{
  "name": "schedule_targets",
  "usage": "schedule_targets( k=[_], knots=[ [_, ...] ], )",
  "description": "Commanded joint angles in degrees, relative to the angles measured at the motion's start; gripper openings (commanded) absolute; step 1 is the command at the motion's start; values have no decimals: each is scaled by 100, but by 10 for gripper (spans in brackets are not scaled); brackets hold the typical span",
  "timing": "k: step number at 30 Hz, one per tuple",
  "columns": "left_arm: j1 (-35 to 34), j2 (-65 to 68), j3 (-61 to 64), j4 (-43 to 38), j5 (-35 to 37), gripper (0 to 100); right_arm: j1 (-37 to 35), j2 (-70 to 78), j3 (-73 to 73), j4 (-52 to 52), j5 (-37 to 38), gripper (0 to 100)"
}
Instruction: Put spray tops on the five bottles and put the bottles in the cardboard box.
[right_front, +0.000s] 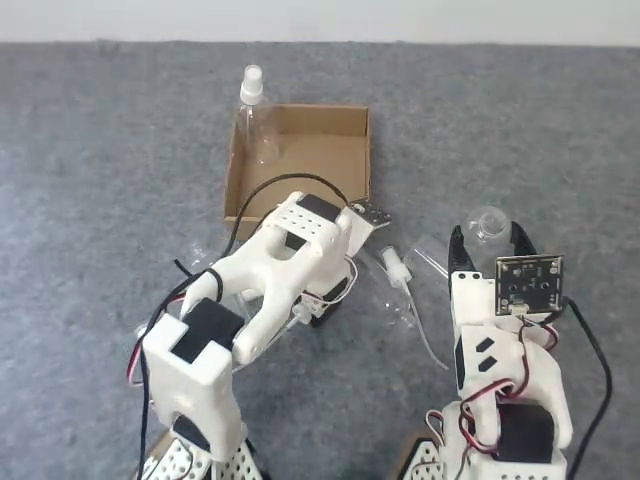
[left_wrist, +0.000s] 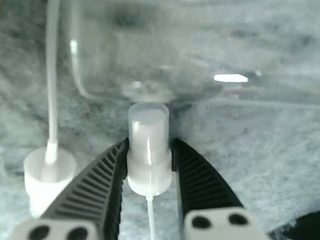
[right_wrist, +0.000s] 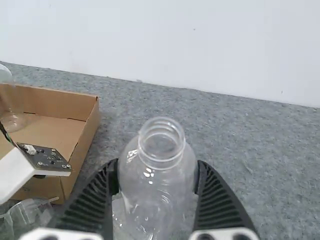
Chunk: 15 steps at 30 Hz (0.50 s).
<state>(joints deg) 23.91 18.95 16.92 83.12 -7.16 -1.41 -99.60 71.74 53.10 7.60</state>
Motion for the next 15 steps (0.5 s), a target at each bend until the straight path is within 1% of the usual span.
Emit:
schedule_targets(
  k=[1,5,11,15],
  knots=[
    [9,-70,-374,290,-35,16,48,-84,-237,-171,53,7],
    [9,-404,-207,308,-35,15,48,-84,-237,-171,53,7],
    [-9,-1749,330,308,-35,15,48,-84,-237,-171,18,7],
    [-44,-2365,558,299,-53,15,48,-84,-237,-180,9,7]
  ],
)
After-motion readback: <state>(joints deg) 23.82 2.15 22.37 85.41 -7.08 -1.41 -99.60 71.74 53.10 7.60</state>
